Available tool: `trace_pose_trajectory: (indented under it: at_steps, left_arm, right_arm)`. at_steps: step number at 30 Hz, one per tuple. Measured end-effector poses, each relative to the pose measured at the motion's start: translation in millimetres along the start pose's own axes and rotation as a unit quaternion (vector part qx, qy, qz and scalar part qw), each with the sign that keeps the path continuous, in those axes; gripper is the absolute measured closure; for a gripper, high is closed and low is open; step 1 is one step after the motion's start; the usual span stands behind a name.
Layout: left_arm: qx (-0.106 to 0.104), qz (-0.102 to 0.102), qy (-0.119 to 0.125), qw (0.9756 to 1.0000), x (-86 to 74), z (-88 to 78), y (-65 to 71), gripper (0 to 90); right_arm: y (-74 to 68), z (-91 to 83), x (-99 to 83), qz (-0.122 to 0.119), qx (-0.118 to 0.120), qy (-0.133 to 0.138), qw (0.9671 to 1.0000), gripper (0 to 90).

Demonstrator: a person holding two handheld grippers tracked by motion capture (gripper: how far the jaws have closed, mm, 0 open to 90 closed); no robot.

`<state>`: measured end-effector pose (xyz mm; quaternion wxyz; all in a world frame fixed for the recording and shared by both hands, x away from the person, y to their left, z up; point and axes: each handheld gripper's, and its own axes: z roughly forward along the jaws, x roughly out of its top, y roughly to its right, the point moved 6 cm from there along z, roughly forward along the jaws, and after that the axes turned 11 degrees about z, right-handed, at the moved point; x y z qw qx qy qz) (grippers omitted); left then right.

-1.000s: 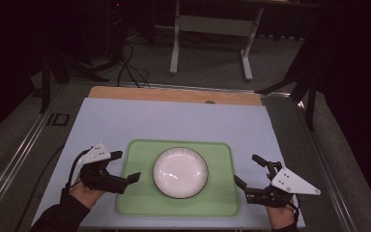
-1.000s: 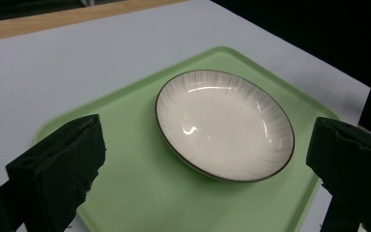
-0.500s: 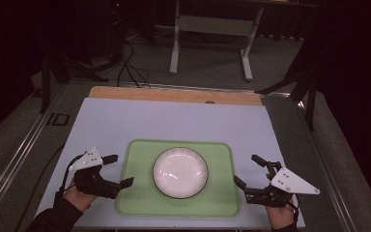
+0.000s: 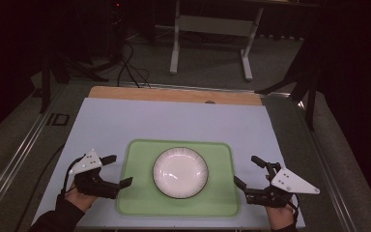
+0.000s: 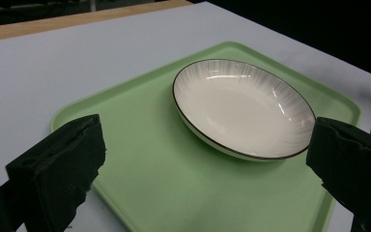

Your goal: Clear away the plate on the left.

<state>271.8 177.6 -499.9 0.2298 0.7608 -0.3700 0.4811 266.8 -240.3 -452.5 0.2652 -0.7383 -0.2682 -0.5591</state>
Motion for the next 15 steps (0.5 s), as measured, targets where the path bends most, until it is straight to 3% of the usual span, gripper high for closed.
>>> trace_pose_trajectory:
  at_steps: [3, 15]
  left_arm:
    - [-0.007, -0.002, 0.0, 1.0, -2.1, 1.8, 1.4, 0.5]
    - [-0.004, 0.006, 0.006, 1.0, -1.3, 3.8, 5.5, 0.5]
  right_arm:
    - [-0.1, 1.4, -2.2, 0.004, 0.002, -0.004, 1.0, 13.4]
    - [0.2, 5.2, -6.0, 0.006, 0.004, -0.014, 0.9999, 13.4]
